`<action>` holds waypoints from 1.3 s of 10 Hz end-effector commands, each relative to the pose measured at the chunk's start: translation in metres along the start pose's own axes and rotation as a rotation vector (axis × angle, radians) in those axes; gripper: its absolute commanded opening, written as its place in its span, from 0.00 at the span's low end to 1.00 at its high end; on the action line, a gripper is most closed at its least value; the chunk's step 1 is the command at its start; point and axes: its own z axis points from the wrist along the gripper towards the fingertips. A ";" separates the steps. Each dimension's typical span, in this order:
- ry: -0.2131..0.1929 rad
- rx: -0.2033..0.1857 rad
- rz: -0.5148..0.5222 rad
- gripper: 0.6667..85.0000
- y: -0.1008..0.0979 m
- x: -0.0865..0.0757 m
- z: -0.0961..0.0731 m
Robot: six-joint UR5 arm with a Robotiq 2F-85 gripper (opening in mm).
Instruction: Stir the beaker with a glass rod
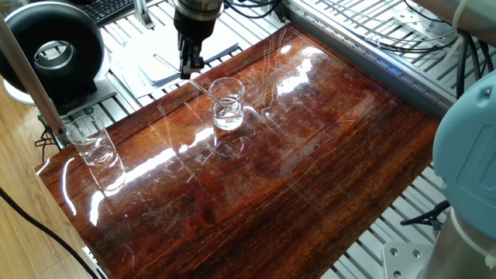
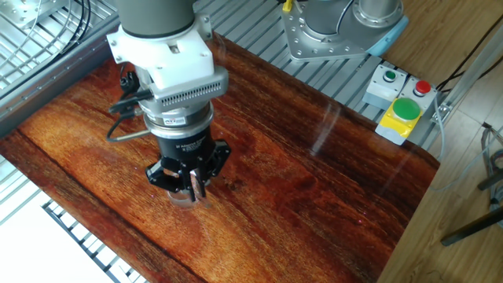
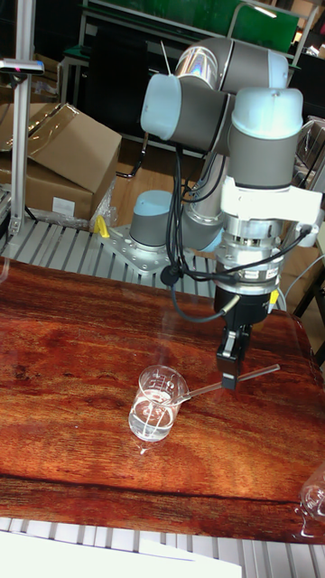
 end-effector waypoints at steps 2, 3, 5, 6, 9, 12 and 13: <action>-0.002 0.000 0.011 0.16 -0.001 0.002 -0.007; -0.002 0.003 0.010 0.16 -0.002 0.002 -0.007; -0.004 0.004 0.012 0.16 -0.002 0.001 -0.007; -0.004 0.004 0.012 0.17 -0.002 0.001 -0.006; -0.008 0.009 0.017 0.17 -0.004 -0.001 0.000; -0.010 0.010 0.016 0.19 -0.004 -0.002 0.002; -0.009 0.008 0.016 0.19 -0.003 -0.002 0.001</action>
